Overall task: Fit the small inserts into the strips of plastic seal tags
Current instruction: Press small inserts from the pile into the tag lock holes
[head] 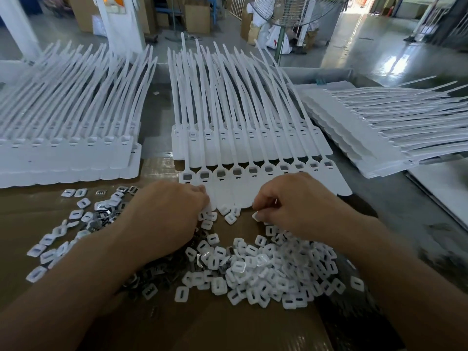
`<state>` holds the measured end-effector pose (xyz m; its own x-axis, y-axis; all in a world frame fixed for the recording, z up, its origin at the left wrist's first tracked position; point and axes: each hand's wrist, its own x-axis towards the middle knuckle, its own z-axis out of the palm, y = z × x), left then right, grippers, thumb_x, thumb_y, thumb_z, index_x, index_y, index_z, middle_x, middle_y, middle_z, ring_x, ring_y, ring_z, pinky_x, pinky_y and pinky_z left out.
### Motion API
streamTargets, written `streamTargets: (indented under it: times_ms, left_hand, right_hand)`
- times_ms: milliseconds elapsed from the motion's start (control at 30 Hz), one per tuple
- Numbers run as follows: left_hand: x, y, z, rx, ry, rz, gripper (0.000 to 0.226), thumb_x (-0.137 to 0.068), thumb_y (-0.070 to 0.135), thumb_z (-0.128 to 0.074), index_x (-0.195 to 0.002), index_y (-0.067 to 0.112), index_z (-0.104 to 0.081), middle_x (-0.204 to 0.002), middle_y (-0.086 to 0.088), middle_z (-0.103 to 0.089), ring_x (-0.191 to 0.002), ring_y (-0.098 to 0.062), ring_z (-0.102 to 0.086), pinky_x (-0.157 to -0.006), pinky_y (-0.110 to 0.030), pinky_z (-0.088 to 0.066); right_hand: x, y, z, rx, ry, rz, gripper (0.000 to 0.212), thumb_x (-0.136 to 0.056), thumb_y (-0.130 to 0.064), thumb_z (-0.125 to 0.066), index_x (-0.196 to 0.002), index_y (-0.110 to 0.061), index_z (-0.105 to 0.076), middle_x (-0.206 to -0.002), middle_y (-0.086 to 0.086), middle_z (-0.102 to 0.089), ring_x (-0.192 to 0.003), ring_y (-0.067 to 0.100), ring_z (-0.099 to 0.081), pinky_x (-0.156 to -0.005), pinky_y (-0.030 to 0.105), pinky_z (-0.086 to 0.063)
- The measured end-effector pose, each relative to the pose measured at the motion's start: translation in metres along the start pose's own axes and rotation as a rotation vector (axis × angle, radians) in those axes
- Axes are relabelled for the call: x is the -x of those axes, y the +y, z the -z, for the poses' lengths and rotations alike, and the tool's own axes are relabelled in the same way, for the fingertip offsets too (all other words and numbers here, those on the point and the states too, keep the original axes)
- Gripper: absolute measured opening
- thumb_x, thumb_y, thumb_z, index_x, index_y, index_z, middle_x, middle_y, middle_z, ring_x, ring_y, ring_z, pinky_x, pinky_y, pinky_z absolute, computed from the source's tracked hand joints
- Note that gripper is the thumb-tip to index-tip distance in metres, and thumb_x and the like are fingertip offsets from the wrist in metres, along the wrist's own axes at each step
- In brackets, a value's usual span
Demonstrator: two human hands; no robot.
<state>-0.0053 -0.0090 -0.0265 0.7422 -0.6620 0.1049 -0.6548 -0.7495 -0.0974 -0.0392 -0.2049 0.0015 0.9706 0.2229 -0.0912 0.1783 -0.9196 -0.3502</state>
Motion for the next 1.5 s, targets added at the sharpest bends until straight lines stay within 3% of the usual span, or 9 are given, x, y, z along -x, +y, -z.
streamTargets:
  times_ms: [100,233,400,733,867,1100,1233,1333,1500]
  left_hand:
    - [0.000,-0.002,-0.001,-0.004,0.002,0.001,0.042,-0.086,0.015,-0.034,-0.123,0.029,-0.048,-0.123,0.015,-0.056,-0.098,-0.006,-0.059,-0.081,-0.021,-0.048]
    - [-0.001,-0.003,-0.002,-0.016,0.001,-0.009,0.042,-0.085,0.015,-0.035,-0.123,0.029,-0.048,-0.124,0.015,-0.055,-0.096,-0.005,-0.059,-0.079,-0.019,-0.047]
    - [-0.001,-0.003,-0.002,-0.018,-0.005,-0.010,0.043,-0.085,0.015,-0.032,-0.123,0.029,-0.047,-0.127,0.016,-0.053,-0.100,-0.005,-0.058,-0.080,-0.020,-0.048]
    - [-0.001,-0.001,-0.002,-0.029,-0.005,-0.027,0.040,-0.085,0.018,-0.035,-0.120,0.029,-0.051,-0.129,0.014,-0.051,-0.101,-0.006,-0.057,-0.075,-0.018,-0.043]
    - [0.001,-0.003,-0.004,-0.024,0.011,-0.017,0.041,-0.087,0.018,-0.033,-0.124,0.025,-0.047,-0.120,0.010,-0.057,-0.098,-0.009,-0.058,-0.080,-0.023,-0.048]
    - [0.000,-0.004,-0.005,-0.017,0.010,-0.022,0.038,-0.085,0.018,-0.033,-0.118,0.025,-0.050,-0.115,0.010,-0.058,-0.092,-0.012,-0.058,-0.078,-0.029,-0.050]
    - [-0.001,-0.003,-0.005,-0.005,0.005,-0.002,0.037,-0.085,0.017,-0.036,-0.119,0.023,-0.049,-0.116,0.008,-0.056,-0.091,-0.013,-0.058,-0.074,-0.026,-0.049]
    - [-0.002,-0.002,-0.004,-0.003,0.000,-0.005,0.036,-0.085,0.017,-0.037,-0.117,0.023,-0.050,-0.117,0.008,-0.054,-0.094,-0.014,-0.056,-0.078,-0.030,-0.049]
    - [0.000,0.000,-0.005,0.001,0.004,-0.004,0.038,-0.085,0.017,-0.036,-0.120,0.024,-0.049,-0.114,0.008,-0.056,-0.090,-0.014,-0.056,-0.073,-0.025,-0.046]
  right_hand:
    - [-0.003,-0.006,-0.004,0.067,-0.046,-0.034,0.013,-0.086,-0.028,-0.062,-0.098,-0.026,-0.067,-0.095,-0.011,-0.062,-0.093,0.009,-0.057,-0.087,0.031,-0.049]
    - [-0.005,-0.007,-0.004,0.110,-0.075,-0.024,0.001,-0.087,-0.029,-0.061,-0.086,-0.028,-0.060,-0.093,-0.010,-0.059,-0.091,0.010,-0.055,-0.083,0.030,-0.048]
    - [-0.008,-0.008,0.000,-0.015,-0.043,0.007,0.022,-0.086,-0.023,-0.061,-0.071,-0.028,-0.047,-0.073,-0.013,-0.054,-0.072,0.003,-0.051,-0.062,0.016,-0.040]
    - [-0.032,-0.023,0.007,-0.227,-0.003,-0.006,0.022,-0.068,-0.025,-0.080,-0.064,-0.026,-0.058,-0.062,-0.016,-0.057,-0.055,-0.008,-0.053,-0.046,0.002,-0.038]
    - [-0.052,-0.030,0.004,-0.306,0.024,-0.034,0.024,-0.068,-0.024,-0.081,-0.061,-0.026,-0.058,-0.060,-0.013,-0.058,-0.056,-0.004,-0.054,-0.055,0.012,-0.044]
    - [-0.082,-0.045,0.001,-0.318,0.063,-0.031,0.015,-0.075,-0.015,-0.076,-0.088,-0.015,-0.070,-0.076,-0.003,-0.066,-0.078,0.012,-0.063,-0.083,0.029,-0.053]
    - [-0.090,-0.050,-0.003,-0.361,0.036,-0.026,0.012,-0.081,-0.007,-0.067,-0.088,-0.015,-0.073,-0.079,0.003,-0.069,-0.068,0.008,-0.063,-0.070,0.021,-0.054]
    - [-0.095,-0.053,-0.005,-0.337,0.027,-0.026,0.013,-0.083,-0.007,-0.065,-0.089,-0.017,-0.072,-0.089,0.000,-0.071,-0.080,0.010,-0.065,-0.073,0.022,-0.053]
    - [-0.097,-0.053,-0.013,-0.377,0.042,-0.005,0.010,-0.082,-0.008,-0.065,-0.085,-0.016,-0.072,-0.072,-0.005,-0.065,-0.070,0.006,-0.058,-0.063,0.015,-0.046]
